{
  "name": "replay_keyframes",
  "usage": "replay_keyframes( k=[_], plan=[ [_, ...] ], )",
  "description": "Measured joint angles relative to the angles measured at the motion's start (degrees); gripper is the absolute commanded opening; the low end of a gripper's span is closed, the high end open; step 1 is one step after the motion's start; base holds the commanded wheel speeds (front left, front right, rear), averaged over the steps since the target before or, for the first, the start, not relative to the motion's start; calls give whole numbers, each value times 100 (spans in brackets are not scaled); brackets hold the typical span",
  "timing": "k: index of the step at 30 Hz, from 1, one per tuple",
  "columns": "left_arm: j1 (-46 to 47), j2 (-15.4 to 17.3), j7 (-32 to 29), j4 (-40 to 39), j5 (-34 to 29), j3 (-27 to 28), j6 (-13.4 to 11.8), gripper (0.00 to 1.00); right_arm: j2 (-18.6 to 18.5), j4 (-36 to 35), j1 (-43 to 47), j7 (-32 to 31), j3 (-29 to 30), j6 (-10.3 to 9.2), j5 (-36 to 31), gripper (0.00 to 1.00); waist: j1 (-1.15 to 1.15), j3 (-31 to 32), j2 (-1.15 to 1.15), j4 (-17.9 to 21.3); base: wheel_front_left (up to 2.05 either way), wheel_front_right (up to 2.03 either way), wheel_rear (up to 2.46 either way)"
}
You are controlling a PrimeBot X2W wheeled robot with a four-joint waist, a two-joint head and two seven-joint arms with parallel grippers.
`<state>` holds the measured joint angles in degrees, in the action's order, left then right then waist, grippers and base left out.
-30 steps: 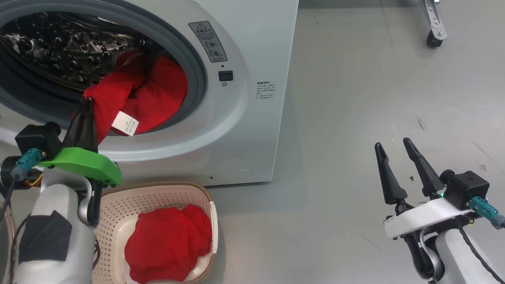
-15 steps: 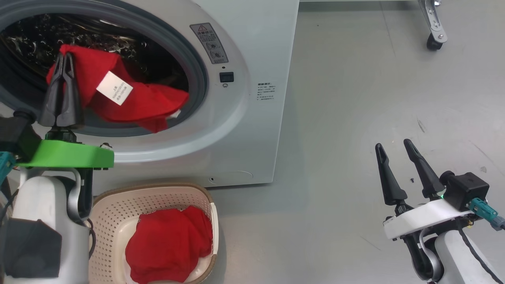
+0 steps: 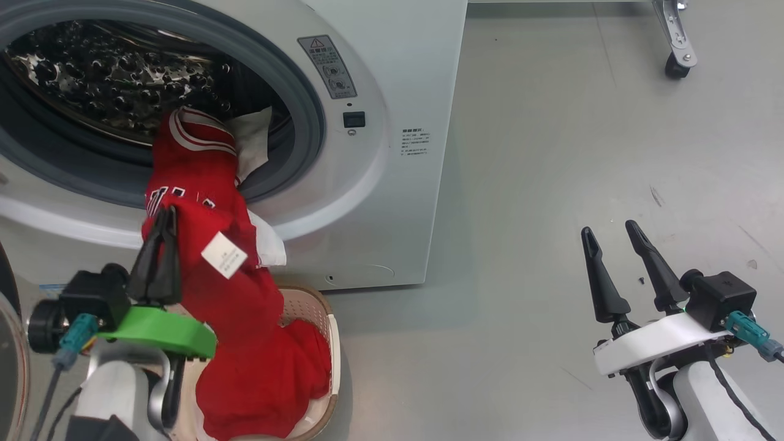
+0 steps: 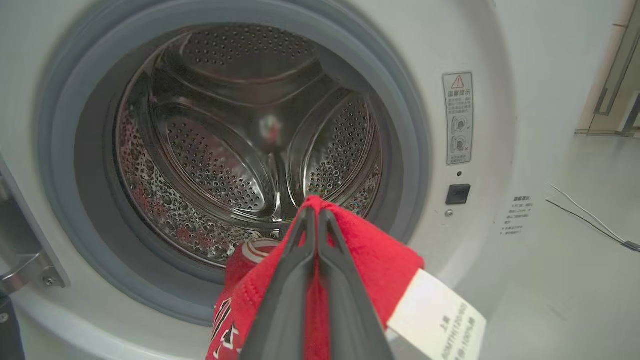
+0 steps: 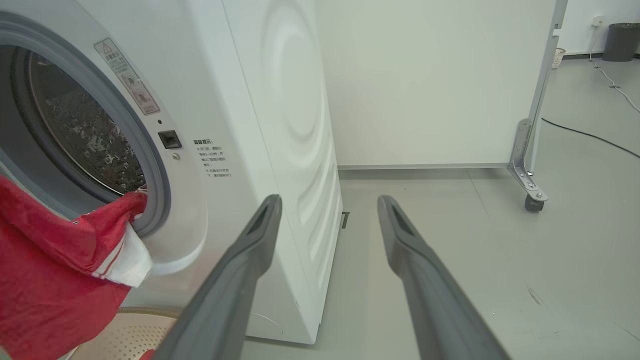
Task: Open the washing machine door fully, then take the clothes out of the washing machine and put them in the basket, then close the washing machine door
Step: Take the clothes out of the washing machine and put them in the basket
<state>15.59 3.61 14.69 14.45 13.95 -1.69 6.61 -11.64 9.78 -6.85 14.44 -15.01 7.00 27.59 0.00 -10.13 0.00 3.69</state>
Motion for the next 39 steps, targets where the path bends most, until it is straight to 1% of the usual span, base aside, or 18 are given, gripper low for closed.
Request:
replay_keyframes(
  k=[3, 7, 14, 17, 22, 29, 31, 33, 39],
  plan=[
    [-188, -4, -118, 277, -38, -111, 0, 0, 2, 1, 1, 0, -19, 0, 0, 100, 0, -15, 0, 11, 0, 0, 0],
    [-389, -4, -554, 706, -74, -201, -4, 0, 2, 2, 3, 0, -40, 0, 0, 100, 0, -38, 0, 36, 0, 0, 0],
    [-614, 10, -1266, 1457, -145, -264, -100, 0, -2, -2, 2, 0, -169, 0, -1, 100, 0, -101, 0, 107, 0, 0, 0],
    [-651, 42, -1479, 1746, -216, -333, -129, 0, -5, -11, -3, 0, -242, 0, -1, 100, 0, -166, 0, 158, 0, 0, 0],
    [-617, 29, -1658, 2051, -237, -374, -137, 0, -85, -31, -31, 0, -268, 0, -1, 100, 0, -319, 0, 244, 0, 0, 0],
    [-422, 15, -1866, 2552, -238, -380, -249, 0, -143, -98, -162, 0, -356, 0, 0, 100, 0, -598, 0, 382, 0, 0, 0],
    [-357, 0, -1868, 2674, -238, -375, -330, 0, -157, -119, -209, 0, -359, 0, 1, 100, 0, -688, 0, 431, 0, 0, 0],
    [-298, -12, -1875, 2828, -238, -374, -341, 0, -179, -149, -250, 0, -360, 0, 4, 100, 0, -785, 0, 481, 0, 0, 0],
    [6, -56, -1864, 3083, -188, -293, -513, 0, -192, -216, -383, 0, -327, 0, 57, 100, 0, -1106, 0, 635, 0, 0, 0]
  ],
)
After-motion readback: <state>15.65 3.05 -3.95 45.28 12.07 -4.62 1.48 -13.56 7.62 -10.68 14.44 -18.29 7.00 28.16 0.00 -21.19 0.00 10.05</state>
